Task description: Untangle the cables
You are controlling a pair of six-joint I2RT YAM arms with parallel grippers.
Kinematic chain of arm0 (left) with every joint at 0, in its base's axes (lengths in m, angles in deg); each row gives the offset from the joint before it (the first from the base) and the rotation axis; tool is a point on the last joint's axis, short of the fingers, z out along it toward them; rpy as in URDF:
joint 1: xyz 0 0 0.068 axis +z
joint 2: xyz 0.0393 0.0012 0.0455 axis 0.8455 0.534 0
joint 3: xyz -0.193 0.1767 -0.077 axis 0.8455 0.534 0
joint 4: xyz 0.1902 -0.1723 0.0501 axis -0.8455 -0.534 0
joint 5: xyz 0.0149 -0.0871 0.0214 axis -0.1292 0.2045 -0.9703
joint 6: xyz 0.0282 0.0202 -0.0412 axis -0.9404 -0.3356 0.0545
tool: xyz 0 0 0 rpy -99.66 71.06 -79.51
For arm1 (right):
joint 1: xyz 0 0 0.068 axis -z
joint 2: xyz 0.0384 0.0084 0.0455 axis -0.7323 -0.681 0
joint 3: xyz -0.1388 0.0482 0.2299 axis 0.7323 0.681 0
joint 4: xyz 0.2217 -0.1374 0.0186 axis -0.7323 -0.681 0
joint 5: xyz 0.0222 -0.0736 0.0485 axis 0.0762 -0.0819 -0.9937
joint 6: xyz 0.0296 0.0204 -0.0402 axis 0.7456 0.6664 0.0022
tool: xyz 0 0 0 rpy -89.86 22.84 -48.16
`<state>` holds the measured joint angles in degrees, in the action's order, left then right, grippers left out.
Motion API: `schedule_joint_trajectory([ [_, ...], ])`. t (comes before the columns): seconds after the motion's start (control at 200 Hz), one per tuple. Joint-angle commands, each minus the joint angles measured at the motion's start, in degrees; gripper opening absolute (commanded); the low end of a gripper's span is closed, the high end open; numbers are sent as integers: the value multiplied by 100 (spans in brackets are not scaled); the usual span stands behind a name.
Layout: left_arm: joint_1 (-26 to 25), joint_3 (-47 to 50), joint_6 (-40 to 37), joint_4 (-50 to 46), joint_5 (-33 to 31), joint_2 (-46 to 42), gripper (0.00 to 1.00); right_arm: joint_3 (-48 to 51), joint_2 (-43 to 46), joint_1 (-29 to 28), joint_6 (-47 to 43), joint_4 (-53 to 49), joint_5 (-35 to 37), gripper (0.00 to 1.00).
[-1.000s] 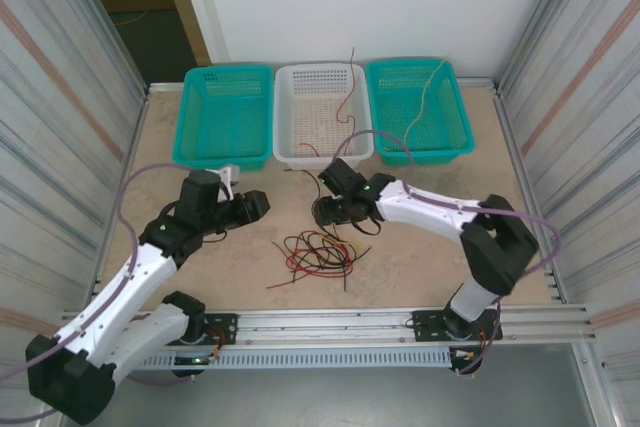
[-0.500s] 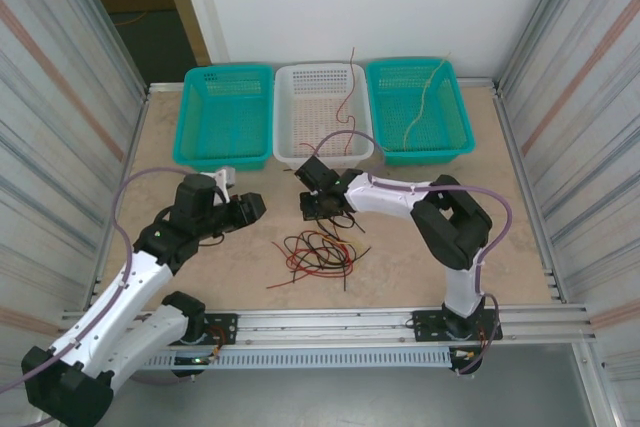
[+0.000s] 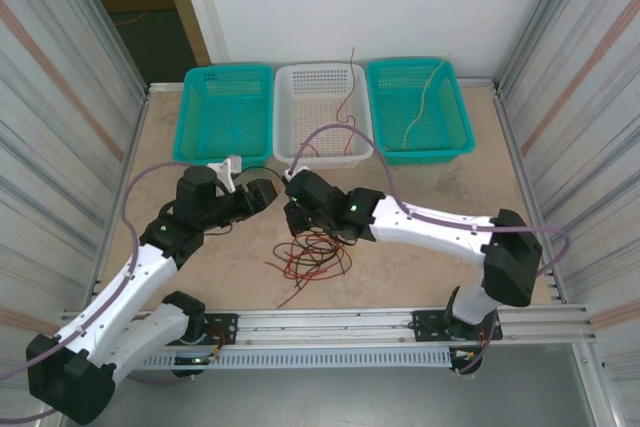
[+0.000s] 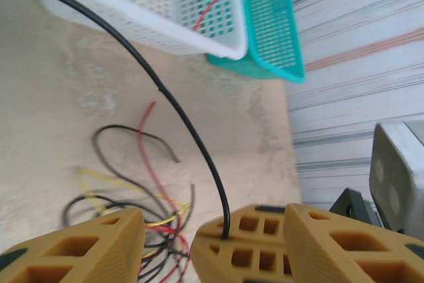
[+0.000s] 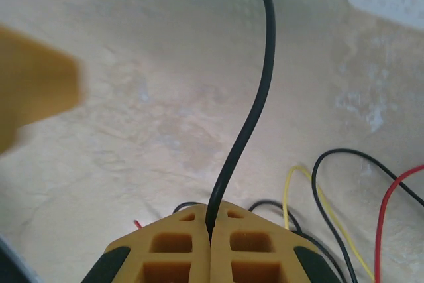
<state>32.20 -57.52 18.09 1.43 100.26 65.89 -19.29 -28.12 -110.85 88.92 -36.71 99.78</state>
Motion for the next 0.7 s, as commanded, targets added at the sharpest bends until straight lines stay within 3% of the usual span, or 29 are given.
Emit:
schedule_joint_trajectory([
  [0.0,-23,-180,412,662,346,35,58,171,319,-79,-567,236,73,0],
  [0.296,-32,-61,555,898,390,225,45,-52,415,-198,-924,269,-329,0],
  [0.541,-30,-384,300,795,317,404,10,-151,486,-206,-1034,169,-389,0],
  [0.646,-23,-864,-111,360,239,541,17,-282,515,-211,-1069,30,-154,0],
  [0.696,-23,-1080,-275,81,123,560,29,-370,562,-187,-1108,-54,-8,0],
])
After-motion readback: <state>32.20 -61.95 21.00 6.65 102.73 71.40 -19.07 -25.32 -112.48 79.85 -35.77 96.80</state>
